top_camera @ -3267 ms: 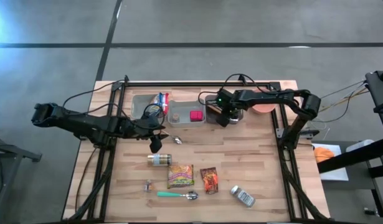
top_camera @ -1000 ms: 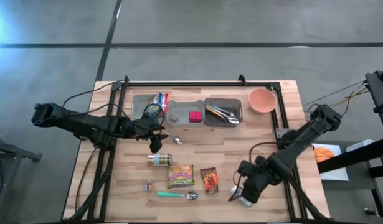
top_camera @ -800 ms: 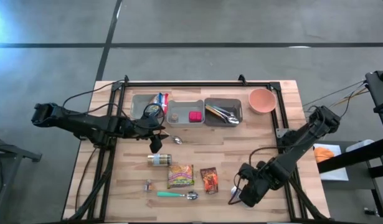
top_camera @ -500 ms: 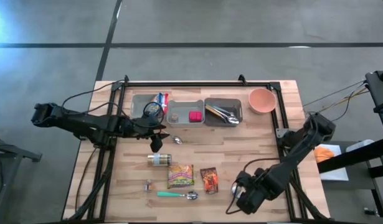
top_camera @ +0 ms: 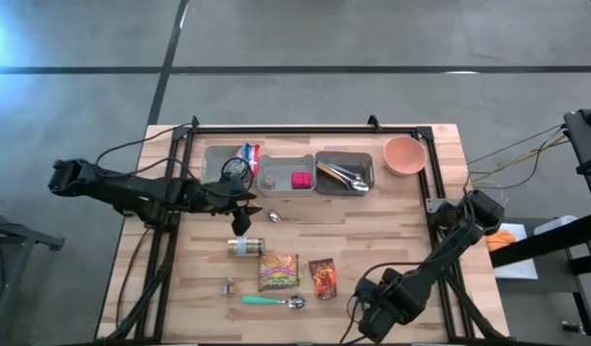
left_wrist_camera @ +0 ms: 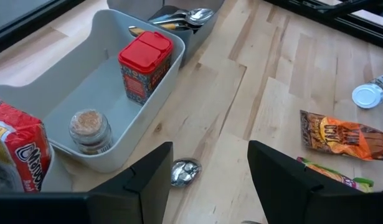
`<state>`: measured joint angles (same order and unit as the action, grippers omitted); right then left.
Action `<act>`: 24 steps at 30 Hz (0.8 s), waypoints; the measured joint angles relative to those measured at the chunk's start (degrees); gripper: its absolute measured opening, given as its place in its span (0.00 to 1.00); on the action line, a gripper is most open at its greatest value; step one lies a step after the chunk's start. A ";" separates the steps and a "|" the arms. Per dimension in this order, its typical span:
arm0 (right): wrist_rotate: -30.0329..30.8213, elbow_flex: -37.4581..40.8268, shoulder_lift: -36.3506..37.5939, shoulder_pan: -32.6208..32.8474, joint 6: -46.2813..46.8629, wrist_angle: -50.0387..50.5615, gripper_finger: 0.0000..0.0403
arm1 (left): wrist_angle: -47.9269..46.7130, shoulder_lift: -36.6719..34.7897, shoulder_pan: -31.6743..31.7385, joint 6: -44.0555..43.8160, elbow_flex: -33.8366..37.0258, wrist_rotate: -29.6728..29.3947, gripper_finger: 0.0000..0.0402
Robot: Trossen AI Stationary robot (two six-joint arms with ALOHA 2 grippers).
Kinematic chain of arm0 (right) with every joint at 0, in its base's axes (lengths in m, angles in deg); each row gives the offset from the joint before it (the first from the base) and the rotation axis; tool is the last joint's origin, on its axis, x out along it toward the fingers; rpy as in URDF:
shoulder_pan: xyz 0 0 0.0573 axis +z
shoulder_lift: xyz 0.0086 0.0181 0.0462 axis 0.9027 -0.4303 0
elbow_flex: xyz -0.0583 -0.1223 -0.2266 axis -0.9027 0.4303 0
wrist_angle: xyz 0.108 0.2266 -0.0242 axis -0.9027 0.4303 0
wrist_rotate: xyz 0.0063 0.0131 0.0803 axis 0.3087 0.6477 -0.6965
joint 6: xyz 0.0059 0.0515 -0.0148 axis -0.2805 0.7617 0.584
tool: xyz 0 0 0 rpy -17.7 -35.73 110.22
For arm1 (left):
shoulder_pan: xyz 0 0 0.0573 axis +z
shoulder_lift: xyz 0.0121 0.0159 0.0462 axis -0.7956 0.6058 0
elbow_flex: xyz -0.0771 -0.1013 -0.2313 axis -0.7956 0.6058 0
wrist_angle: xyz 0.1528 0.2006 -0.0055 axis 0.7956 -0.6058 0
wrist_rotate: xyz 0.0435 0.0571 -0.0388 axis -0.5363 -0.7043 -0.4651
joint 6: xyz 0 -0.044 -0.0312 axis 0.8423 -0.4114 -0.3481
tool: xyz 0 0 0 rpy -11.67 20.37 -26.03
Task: Pick & Place Food Item
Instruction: Put the white seasoning bottle into the right gray bin
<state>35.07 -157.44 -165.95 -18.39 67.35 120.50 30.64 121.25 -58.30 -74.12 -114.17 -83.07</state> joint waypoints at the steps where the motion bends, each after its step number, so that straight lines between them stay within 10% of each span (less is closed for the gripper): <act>1: -0.01 0.18 -0.11 0.00 0.14 0.00 0.53 | 0.00 0.00 0.00 0.00 0.00 0.00 0.53; 24: 0.46 3.69 -0.18 0.02 4.86 -2.33 0.53 | 0.00 0.02 0.00 -0.39 0.00 0.86 0.53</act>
<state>35.53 -153.75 -166.14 -18.36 72.22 118.17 30.64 121.27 -58.30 -74.51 -114.17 -82.21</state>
